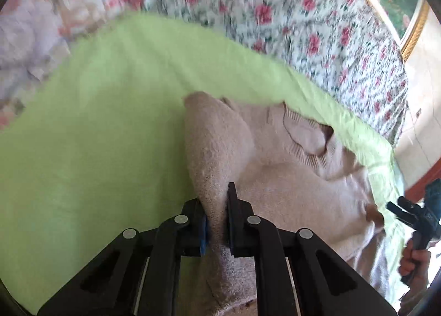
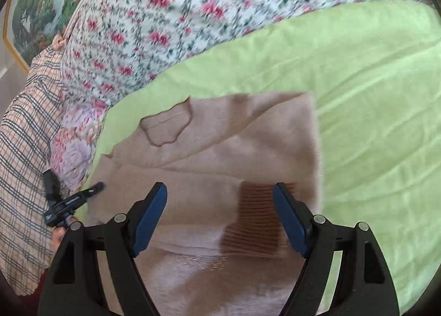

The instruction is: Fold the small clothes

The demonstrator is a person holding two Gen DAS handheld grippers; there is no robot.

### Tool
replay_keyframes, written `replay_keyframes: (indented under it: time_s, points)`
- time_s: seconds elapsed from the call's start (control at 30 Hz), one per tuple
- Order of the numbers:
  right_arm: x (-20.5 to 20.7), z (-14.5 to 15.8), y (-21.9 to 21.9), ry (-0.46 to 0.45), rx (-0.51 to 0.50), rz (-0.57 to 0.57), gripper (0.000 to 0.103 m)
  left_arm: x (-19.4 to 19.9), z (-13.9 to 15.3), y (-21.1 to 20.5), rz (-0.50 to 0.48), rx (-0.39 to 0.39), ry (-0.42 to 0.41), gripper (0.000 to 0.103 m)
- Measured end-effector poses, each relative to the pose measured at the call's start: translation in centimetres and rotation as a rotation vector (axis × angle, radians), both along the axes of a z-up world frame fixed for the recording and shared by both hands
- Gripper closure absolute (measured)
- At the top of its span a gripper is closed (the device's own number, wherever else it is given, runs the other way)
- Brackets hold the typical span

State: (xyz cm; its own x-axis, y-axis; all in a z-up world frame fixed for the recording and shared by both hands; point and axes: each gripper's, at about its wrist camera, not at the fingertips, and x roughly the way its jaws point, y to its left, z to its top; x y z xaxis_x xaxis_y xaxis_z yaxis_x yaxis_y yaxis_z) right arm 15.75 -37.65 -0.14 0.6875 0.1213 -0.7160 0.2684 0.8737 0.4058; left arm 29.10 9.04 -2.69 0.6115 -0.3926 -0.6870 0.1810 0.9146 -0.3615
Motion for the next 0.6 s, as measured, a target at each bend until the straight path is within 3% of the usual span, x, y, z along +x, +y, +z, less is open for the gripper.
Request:
replay_keyframes:
  time_s: [0.1, 0.2, 0.27, 0.37, 0.43, 0.47, 0.5, 0.53, 0.6]
  points:
    - [-0.5, -0.4, -0.6, 0.024, 0.001, -0.021, 0.023, 0.6, -1.3, -0.1, 0.006, 0.050, 0.053, 0.090]
    - [-0.8, -0.7, -0.4, 0.036, -0.024, -0.010, 0.023, 0.3, -1.0, 0.2, 0.029, 0.045, 0.066, 0.075]
    - [-0.9, -1.1, -0.1, 0.059, -0.059, -0.001, 0.023, 0.1, -0.7, 0.2, 0.023, 0.037, 0.077, 0.057]
    - [0.0, -2.4, 0.3, 0.118, -0.083, 0.009, 0.026, 0.2, -1.1, -0.6, 0.015, 0.105, 0.086, 0.057]
    - [0.9, -3.3, 0.8, 0.156, -0.097, 0.022, 0.036, 0.4, -1.5, -1.0, 0.015, 0.127, 0.092, 0.057]
    - [1.4, -3.6, 1.2, 0.174, -0.101, 0.043, 0.052, 0.4, -1.7, -1.0, 0.015, 0.130, 0.089, 0.061]
    - [1.9, -4.0, 1.7, 0.198, -0.114, 0.067, 0.075, 0.4, -1.6, -1.0, 0.017, 0.136, 0.078, 0.068]
    - [2.3, -3.8, 2.1, 0.204, -0.138, 0.076, 0.091, 0.4, -1.6, -1.2, 0.010, 0.136, 0.065, 0.091]
    - [1.7, -1.3, 2.2, 0.073, -0.141, 0.064, 0.095, -0.1, -1.0, -1.3, 0.033, 0.151, 0.013, 0.093]
